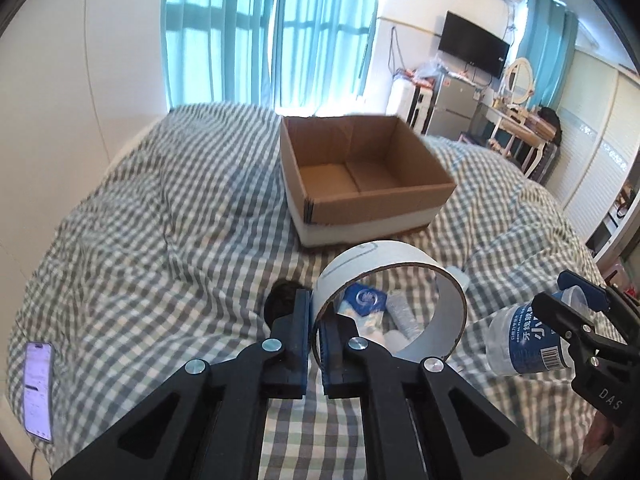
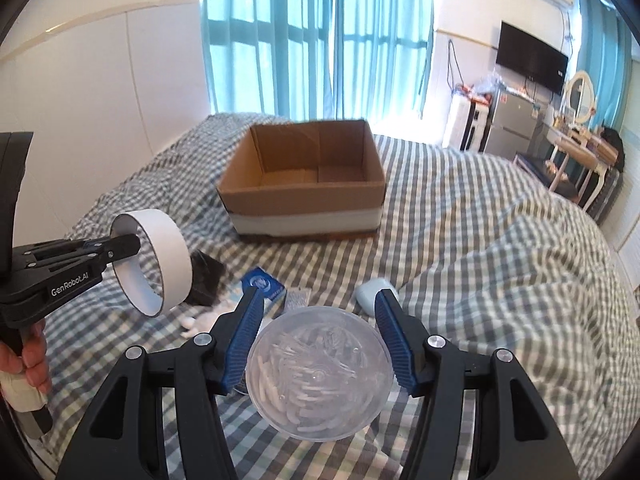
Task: Organize objects
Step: 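Lift the tape roll with the left tool while the right tool lifts the swab jar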
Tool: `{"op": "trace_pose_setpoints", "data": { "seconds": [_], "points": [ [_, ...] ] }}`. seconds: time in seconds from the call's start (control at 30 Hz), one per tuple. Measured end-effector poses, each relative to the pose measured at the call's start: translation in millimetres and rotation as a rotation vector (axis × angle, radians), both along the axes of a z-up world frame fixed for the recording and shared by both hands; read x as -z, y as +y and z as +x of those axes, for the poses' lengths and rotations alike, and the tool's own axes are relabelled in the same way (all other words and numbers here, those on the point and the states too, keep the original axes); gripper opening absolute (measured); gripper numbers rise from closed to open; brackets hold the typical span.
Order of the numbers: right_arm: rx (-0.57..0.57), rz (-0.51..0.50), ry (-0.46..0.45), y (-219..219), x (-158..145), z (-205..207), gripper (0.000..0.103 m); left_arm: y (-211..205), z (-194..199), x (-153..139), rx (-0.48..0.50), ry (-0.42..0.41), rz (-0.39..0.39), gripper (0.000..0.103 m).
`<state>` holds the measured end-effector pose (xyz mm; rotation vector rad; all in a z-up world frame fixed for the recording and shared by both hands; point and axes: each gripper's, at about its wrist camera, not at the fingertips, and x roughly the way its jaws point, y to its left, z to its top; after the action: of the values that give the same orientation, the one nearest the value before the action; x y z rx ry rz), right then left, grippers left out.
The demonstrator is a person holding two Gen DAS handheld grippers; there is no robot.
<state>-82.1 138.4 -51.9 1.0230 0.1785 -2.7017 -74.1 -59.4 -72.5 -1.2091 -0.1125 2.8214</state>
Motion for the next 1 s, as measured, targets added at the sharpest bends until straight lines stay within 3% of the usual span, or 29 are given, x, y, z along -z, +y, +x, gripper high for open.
{"op": "trace_pose_setpoints", "data": {
  "seconds": [0.23,0.4,0.5,0.6,0.73,0.8,0.87,0.9,0.93,1.0],
  "points": [
    [-0.038,0.035,0.085,-9,-46,-12,0.058,6,-14,-33,0.022,0.05,-0.007,0.004],
    [-0.064,0.04,0.116,-15,-76,-45,0.055,12,-46,-51,0.036,0.076,-0.033,0.004],
    [-0.091,0.044,0.114,-20,-88,-78,0.0,15,-72,-58,0.034,0.081,-0.049,0.005],
    [-0.093,0.052,0.085,-23,-87,-118,0.0,20,-98,-58,0.038,0.068,-0.049,0.005],
    [-0.098,0.047,0.025,-23,-62,-153,0.0,30,-131,-40,0.05,0.039,-0.087,0.005],
    [-0.114,0.046,-0.034,-19,-34,-161,0.005,32,-138,-21,0.055,0.019,-0.098,0.005],
    [-0.116,0.049,-0.095,-11,-4,-164,0.024,30,-136,-4,0.047,-0.008,-0.097,0.005],
    [-0.101,0.056,-0.12,-7,14,-163,0.043,29,-134,6,0.046,-0.024,-0.092,0.005],
    [-0.096,0.059,-0.128,-3,24,-160,0.054,27,-130,16,0.043,-0.038,-0.089,0.005],
    [-0.114,0.062,-0.164,-1,50,-154,0.06,22,-119,34,0.03,-0.065,-0.094,0.005]
  ]
}}
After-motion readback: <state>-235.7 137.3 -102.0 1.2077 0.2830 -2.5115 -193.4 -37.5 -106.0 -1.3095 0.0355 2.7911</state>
